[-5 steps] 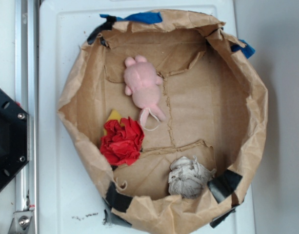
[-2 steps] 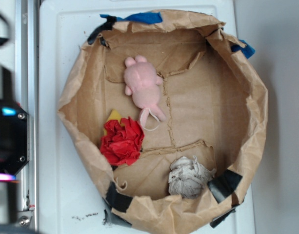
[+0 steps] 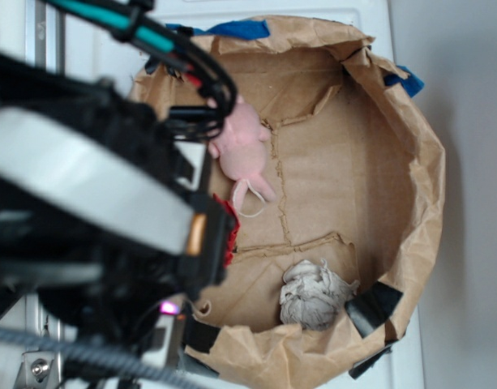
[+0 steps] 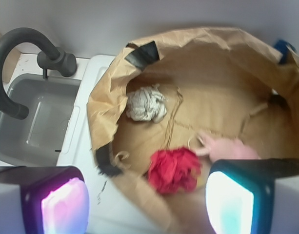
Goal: Grab the white paper.
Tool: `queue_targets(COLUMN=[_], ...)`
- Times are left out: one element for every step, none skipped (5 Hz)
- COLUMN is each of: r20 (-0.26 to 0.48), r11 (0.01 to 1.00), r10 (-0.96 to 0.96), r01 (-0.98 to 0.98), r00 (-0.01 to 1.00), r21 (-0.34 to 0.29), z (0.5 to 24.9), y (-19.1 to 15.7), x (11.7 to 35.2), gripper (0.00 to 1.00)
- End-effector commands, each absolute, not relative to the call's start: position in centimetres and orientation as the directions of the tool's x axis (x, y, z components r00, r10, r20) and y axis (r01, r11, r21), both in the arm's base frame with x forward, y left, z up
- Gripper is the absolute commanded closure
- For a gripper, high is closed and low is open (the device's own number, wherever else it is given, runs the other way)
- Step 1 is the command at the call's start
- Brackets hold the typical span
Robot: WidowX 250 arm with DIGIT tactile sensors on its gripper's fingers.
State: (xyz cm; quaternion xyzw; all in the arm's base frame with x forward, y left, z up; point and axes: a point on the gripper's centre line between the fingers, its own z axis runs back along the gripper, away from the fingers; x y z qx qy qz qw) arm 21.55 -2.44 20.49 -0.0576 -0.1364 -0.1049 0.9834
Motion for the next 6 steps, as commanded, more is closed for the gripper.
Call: queue_targets(r20=[0.336,0.336,0.336,0.336,0.323,0.307], r11=[0.963,0.963,0.963,0.963,0.965,0.966], r10=[-0.229,-0.229,-0.229,-0.251,-0.244,-0.234], r01=[0.264,0.264,0.264,0.269,0.263,0.257], r00=[0.914,0.914,0.914,0.908,0.914,0.922], r21=[-0.062,-0.062,-0.062,-0.008,-0.017,-0.037], z=[18.6,18.6,18.6,14.6,12.8,11.6], y=[-0.9,-0.9,-0.9,-0.3,0.5,1.2], x=[23.5,23.5,23.5,25.3,26.3,26.6], gripper=[0.0,0.0,0.0,0.0,0.0,0.0])
